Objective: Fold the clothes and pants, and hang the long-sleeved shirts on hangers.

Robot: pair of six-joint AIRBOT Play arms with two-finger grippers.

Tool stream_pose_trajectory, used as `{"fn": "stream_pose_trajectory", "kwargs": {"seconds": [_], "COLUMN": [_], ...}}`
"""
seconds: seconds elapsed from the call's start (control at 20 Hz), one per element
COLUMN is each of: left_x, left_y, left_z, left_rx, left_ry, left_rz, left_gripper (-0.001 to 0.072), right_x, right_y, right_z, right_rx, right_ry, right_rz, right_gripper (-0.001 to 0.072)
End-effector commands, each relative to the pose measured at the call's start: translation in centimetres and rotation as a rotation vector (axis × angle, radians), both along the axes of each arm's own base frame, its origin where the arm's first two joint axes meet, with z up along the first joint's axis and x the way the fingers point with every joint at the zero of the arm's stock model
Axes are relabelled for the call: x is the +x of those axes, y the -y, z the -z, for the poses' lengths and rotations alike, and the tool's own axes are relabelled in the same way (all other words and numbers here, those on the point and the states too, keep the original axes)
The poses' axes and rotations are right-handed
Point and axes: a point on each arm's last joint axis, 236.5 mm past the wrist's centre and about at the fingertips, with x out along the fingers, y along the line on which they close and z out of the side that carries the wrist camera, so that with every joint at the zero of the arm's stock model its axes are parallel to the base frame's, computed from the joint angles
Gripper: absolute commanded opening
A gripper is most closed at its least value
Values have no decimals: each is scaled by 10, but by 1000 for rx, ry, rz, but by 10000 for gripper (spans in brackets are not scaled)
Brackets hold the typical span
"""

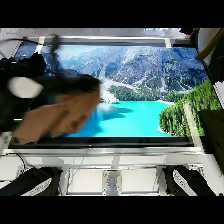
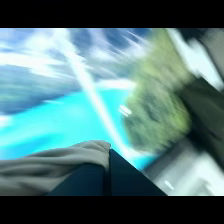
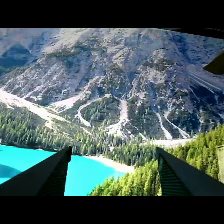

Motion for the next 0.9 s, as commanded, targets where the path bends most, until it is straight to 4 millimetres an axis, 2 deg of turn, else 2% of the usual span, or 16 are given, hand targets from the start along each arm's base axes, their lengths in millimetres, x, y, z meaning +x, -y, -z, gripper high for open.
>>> {"fn": "stream_pose_trajectory", "kwargs": {"seconds": [0.0,0.05,0.15,0.25,0.3,0.35,0.4,0.5,0.6,0.7,0.8,0.85], "left_x": [-63,-76,-82,-63,-47,-26,-7,21,25,14,20,28], "left_y": [140,171,214,231,229,220,208,176,150,138,117,97], "left_z": [60,79,93,80,67,50,38,27,36,45,32,22], "left_rx": [-14,-1,-20,-54,-76,-95,-107,-94,-49,-4,51,114], "left_ry": [-71,-90,-119,-87,-62,-30,-18,-34,-90,-136,-68,3], "left_rz": [223,283,329,322,302,275,251,235,269,325,310,286], "left_gripper": [8,8,9,10,10,10,10,10,10,9,9,8], "right_x": [0,2,7,11,13,16,20,30,43,55,60,60], "right_y": [13,15,15,18,21,23,26,29,26,23,24,23], "right_z": [3,5,13,21,26,32,36,47,61,75,91,99], "right_rx": [-34,-36,-35,-38,-45,-59,-65,-58,-44,-24,-19,-14], "right_ry": [-21,-30,-59,-91,-112,-132,-145,-178,-218,-258,-315,-348], "right_rz": [43,47,47,52,61,62,64,69,56,42,41,39], "right_gripper": [581,581,581,580,565,488,443,441,441,441,441,442]}}
